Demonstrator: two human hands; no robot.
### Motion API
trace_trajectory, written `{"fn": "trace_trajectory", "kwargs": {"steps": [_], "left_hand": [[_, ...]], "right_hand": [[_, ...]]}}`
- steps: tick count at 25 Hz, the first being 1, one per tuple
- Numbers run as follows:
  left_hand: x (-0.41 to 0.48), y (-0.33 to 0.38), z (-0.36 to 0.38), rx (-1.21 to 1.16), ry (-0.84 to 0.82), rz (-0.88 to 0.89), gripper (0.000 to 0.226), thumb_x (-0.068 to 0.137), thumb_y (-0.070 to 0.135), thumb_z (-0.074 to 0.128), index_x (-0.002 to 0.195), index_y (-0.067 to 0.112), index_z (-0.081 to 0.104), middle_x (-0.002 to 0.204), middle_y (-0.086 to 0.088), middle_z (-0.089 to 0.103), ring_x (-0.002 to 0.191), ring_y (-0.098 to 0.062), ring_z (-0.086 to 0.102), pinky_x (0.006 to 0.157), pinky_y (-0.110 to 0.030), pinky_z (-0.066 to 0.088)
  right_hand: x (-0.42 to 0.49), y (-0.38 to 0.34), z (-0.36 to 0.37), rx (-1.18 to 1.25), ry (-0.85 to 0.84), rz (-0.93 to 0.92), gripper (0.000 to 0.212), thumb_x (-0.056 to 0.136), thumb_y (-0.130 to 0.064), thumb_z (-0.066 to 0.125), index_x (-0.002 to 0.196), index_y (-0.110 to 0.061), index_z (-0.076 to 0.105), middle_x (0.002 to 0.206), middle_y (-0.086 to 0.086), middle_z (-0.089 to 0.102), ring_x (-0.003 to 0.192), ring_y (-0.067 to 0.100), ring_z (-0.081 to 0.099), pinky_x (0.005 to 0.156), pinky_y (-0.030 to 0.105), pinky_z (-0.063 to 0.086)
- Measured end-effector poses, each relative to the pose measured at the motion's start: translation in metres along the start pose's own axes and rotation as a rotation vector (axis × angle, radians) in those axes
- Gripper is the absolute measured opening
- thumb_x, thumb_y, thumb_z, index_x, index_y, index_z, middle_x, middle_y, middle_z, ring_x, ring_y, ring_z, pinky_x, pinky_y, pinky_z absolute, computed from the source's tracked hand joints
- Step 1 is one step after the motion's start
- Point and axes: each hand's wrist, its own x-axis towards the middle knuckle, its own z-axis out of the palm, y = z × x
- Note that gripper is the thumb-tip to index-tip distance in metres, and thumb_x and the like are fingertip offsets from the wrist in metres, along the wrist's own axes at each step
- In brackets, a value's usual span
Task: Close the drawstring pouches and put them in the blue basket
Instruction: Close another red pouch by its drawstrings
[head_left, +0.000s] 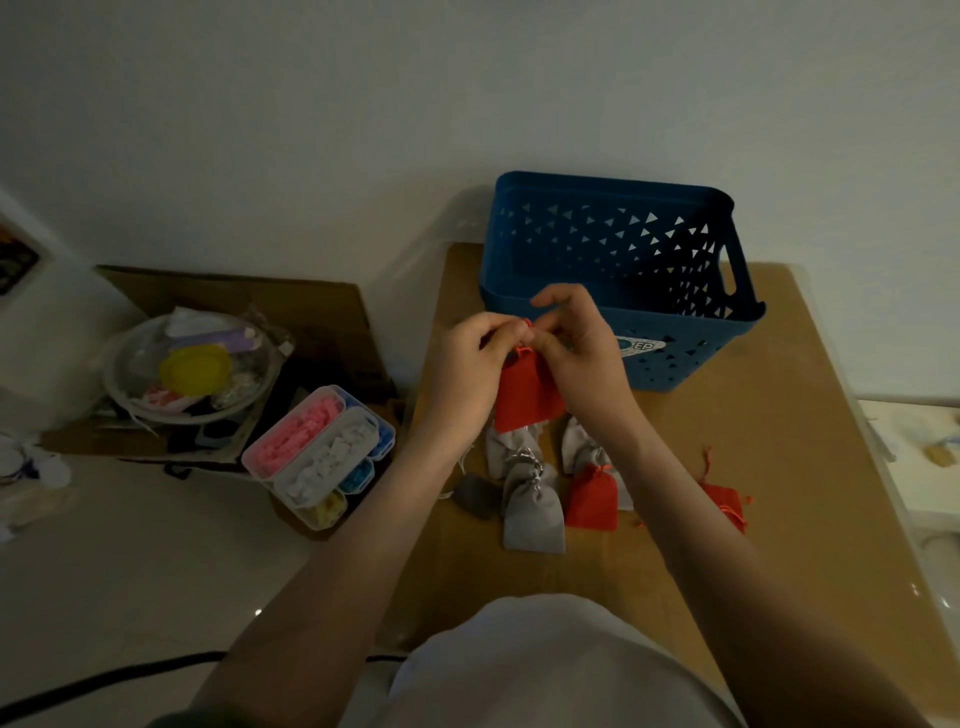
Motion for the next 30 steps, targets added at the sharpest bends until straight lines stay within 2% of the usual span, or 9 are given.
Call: {"fn": "trace_trajectory", "kwargs": {"steps": [3,7,10,13,18,21,23,26,30], "left_hand": [[-0.001,0.001,-0.003,0.147,-0.008,0.058,0.009,0.092,0.029,0.058,0.09,0.025,0.066,0.081,0.013,0.066,0.079,-0.002,0.063,0.07,-0.021,0.05],[-0.001,-0.002,0.0,0.21,0.023,0.062,0.017,0.094,0.03,0.055,0.081,0.022,0.061,0.075,0.007,0.063,0.074,-0.009,0.061,0.065,-0.029,0.048],[-0.001,-0.004,0.005,0.047,0.052,-0.084,0.019,0.095,0.028,0.053,0.08,0.02,0.063,0.074,0.004,0.064,0.072,-0.013,0.061,0.068,-0.035,0.05],[-0.001,-0.003,0.009,-0.071,0.06,-0.194,0.017,0.095,0.023,0.054,0.082,0.019,0.065,0.068,0.005,0.061,0.064,-0.007,0.056,0.065,-0.03,0.047],[0.004,0.007,0.008,-0.276,-0.036,-0.352,0.014,0.092,0.009,0.058,0.081,0.009,0.067,0.062,-0.001,0.054,0.06,-0.005,0.059,0.073,-0.023,0.055],[0.008,0.008,0.005,-0.272,-0.056,-0.334,0.015,0.092,0.006,0.058,0.081,0.008,0.067,0.063,-0.002,0.056,0.059,-0.003,0.061,0.075,-0.022,0.057],[0.009,0.005,0.005,-0.271,-0.058,-0.294,0.015,0.092,0.008,0.058,0.082,0.012,0.068,0.06,0.003,0.059,0.062,-0.003,0.06,0.073,-0.022,0.055],[0.01,-0.001,0.005,-0.205,-0.05,-0.16,0.016,0.093,0.018,0.059,0.084,0.026,0.07,0.067,0.01,0.067,0.07,-0.001,0.063,0.074,-0.026,0.051],[0.009,-0.003,0.005,-0.116,-0.069,-0.041,0.017,0.092,0.03,0.058,0.084,0.034,0.072,0.085,0.007,0.071,0.085,-0.01,0.066,0.082,-0.034,0.053]], "right_hand": [[0.001,0.005,0.0,-0.158,-0.028,-0.06,0.023,0.091,-0.004,0.059,0.109,-0.019,0.056,0.076,-0.002,0.064,0.074,0.011,0.061,0.072,0.028,0.049],[0.002,0.01,0.001,-0.192,-0.034,-0.097,0.015,0.089,-0.002,0.06,0.097,-0.015,0.059,0.081,-0.011,0.063,0.078,0.002,0.061,0.074,0.024,0.05],[0.001,0.013,0.001,-0.185,-0.017,-0.115,0.014,0.087,0.0,0.06,0.091,-0.013,0.057,0.08,-0.013,0.059,0.077,-0.004,0.058,0.072,0.016,0.047],[0.0,0.015,0.001,-0.163,-0.014,-0.13,0.017,0.086,0.006,0.057,0.086,-0.011,0.054,0.077,-0.013,0.057,0.074,-0.005,0.056,0.07,0.011,0.042],[0.006,0.02,-0.007,-0.148,-0.074,-0.13,0.015,0.086,0.008,0.051,0.088,-0.007,0.051,0.078,-0.005,0.052,0.073,0.004,0.049,0.069,0.017,0.04],[0.013,0.015,-0.013,-0.081,-0.162,0.008,0.018,0.09,0.004,0.054,0.099,-0.008,0.047,0.08,0.002,0.053,0.073,0.011,0.052,0.067,0.018,0.042],[0.014,0.01,-0.015,-0.006,-0.217,0.126,0.017,0.091,0.001,0.055,0.101,-0.012,0.049,0.079,0.003,0.054,0.074,0.013,0.052,0.066,0.019,0.042],[0.015,0.004,-0.021,0.198,-0.289,0.257,0.015,0.093,0.003,0.051,0.095,-0.012,0.055,0.078,0.004,0.055,0.071,0.011,0.054,0.065,0.019,0.045],[0.016,-0.004,-0.023,0.131,-0.31,0.328,0.016,0.093,0.001,0.053,0.083,-0.009,0.06,0.077,0.003,0.061,0.065,0.004,0.059,0.067,0.015,0.05]]}}
